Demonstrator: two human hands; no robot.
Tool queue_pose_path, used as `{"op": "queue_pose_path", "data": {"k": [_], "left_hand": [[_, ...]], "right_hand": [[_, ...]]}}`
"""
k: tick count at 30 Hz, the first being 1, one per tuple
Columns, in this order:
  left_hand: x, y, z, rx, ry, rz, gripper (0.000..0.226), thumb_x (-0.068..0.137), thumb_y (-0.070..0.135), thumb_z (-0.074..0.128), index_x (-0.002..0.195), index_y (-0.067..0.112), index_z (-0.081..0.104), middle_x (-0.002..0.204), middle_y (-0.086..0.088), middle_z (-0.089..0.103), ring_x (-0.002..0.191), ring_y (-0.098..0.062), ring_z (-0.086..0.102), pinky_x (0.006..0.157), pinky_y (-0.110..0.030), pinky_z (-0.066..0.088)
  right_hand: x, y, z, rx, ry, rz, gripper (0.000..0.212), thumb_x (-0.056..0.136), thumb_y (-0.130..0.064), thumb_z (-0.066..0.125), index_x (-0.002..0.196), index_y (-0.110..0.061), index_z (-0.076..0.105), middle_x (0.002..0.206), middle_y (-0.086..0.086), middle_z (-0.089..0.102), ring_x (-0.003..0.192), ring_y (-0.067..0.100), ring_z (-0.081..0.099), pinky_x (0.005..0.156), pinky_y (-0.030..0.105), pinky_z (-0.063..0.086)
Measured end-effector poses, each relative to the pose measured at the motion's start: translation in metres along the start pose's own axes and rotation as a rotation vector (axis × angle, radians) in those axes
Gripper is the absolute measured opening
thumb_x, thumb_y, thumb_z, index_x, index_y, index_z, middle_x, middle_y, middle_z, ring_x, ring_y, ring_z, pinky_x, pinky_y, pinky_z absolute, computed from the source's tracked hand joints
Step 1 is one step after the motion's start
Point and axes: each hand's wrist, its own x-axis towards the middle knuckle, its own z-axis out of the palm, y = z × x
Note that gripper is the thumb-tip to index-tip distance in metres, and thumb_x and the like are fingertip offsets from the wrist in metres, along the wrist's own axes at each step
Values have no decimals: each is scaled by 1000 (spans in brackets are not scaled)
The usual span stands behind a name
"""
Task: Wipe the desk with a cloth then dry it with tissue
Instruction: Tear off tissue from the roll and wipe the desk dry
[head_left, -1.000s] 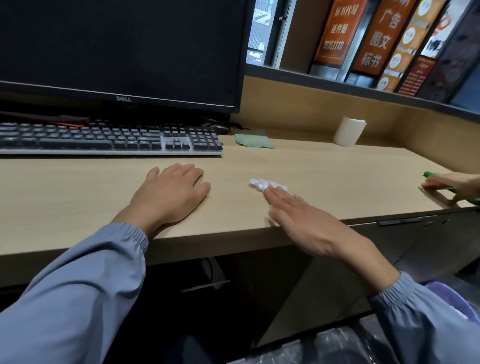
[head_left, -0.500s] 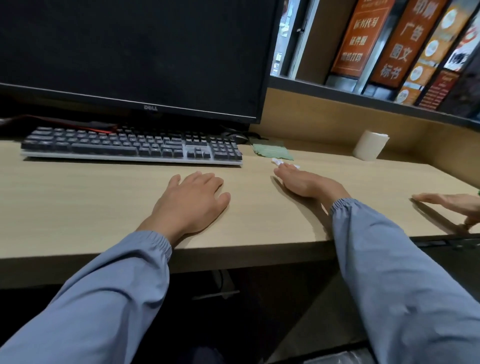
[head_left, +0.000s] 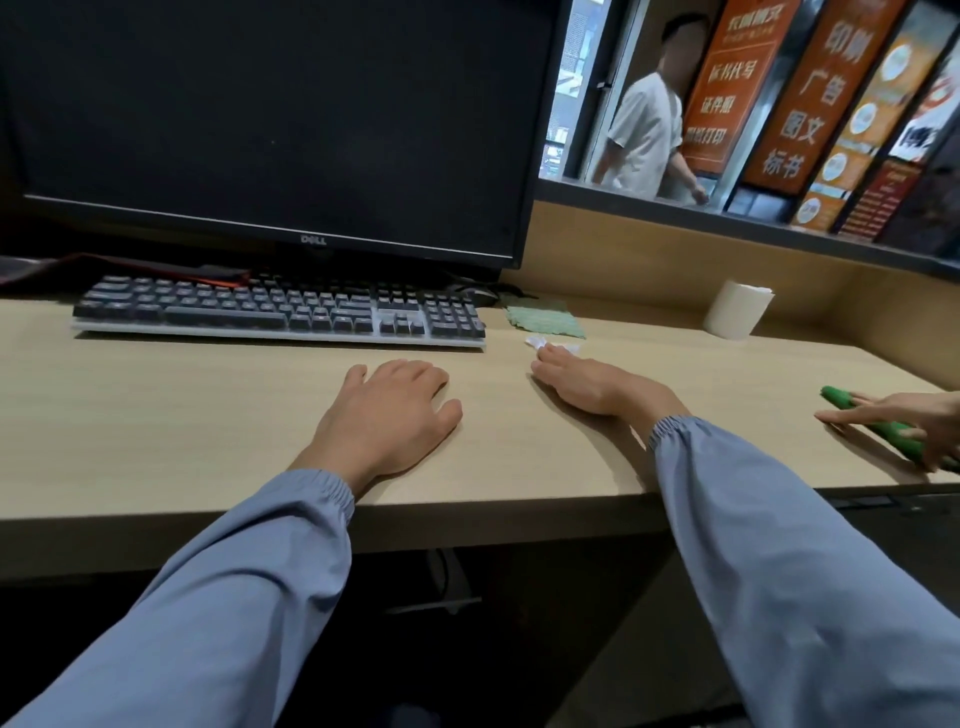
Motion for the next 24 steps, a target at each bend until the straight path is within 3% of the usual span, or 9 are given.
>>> {"op": "queue_pose_path", "data": {"k": [6,11,17,20,24], "left_hand": [[-4,2,-3,-25,-2,-28,53,103,54,31,144,26,49,153,5,50,140,-16,43,117,-50,27],[-14,7,-14,-136,99,-86,43,104,38,44,143,21,55,146,-1,58,129,-24,55,109,-43,38],[-26,3,-21,-290,157,-53,35,103,26,51,136,22,60,142,2,59,129,-18,54,107,-38,44],[-39,-2,-27,-301,161,-24,31,103,22,52,132,21,64,140,5,60,130,-15,53,108,-34,43],[-62,-19,-29,-302,192,-24,25,101,21,55,123,22,68,130,5,66,123,-15,56,105,-33,45]], "right_hand": [[-51,-31,13,21,-35,-135,61,111,-50,23,166,-29,8,172,-13,1,157,4,0,122,29,4],[-92,-61,31,-39,-88,-261,64,111,-51,22,166,-27,2,172,-12,-8,155,1,-9,116,20,-1],[-140,-80,51,-29,-62,-360,64,111,-51,26,165,-32,0,170,-18,-11,152,-5,-12,117,17,-2],[-155,-86,57,-73,-11,-378,63,111,-41,33,165,-34,1,171,-17,-7,154,-3,-7,117,15,0],[-167,-102,78,-108,139,-439,68,106,-12,40,166,-26,11,173,-8,4,157,5,4,121,17,6]]}}
